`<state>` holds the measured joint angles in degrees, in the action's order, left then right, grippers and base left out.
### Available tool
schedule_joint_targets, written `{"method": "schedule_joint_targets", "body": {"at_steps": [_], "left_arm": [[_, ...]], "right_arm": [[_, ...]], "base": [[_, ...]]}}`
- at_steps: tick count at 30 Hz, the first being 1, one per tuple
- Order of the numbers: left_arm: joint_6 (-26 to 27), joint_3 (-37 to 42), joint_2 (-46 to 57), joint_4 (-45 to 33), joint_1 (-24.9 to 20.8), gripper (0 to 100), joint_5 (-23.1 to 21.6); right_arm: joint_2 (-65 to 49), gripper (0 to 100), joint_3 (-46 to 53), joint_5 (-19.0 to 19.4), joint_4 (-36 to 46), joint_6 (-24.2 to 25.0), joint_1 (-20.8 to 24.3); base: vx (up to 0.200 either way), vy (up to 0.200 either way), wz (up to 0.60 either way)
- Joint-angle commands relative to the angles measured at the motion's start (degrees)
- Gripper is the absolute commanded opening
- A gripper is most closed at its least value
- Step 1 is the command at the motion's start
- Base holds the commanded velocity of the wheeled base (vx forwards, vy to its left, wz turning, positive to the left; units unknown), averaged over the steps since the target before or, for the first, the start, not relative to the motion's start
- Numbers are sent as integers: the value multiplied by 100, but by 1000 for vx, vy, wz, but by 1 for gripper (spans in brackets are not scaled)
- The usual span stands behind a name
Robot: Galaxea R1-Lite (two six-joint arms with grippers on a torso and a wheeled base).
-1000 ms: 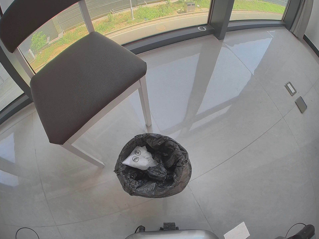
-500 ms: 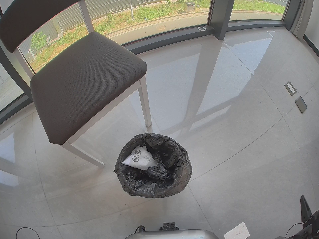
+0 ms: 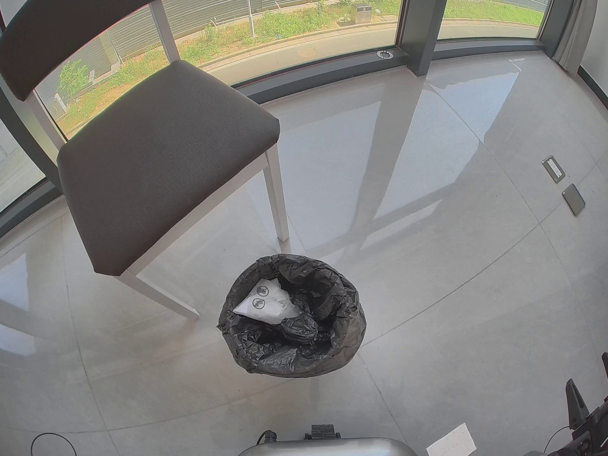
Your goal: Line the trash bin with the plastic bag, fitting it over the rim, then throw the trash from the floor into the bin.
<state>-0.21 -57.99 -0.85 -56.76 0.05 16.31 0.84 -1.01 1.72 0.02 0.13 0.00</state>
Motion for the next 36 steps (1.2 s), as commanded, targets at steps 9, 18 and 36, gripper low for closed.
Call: {"method": "schedule_joint_targets", "body": {"at_steps": [9,18,36], "left_arm": [[-304,1352,68,868,-5,100,-1447],[-225,5131,77,5456,-5,100,-1297],[38,5781,59,5641,-5,100,-1701]], "right_arm": [[-84,100,92,13,-2,-5,0],[-84,100,92,13,-2,-5,0],[-84,100,92,13,-2,-5,0]], "base": [[0,0,0],[0,0,0],[0,0,0]]}}
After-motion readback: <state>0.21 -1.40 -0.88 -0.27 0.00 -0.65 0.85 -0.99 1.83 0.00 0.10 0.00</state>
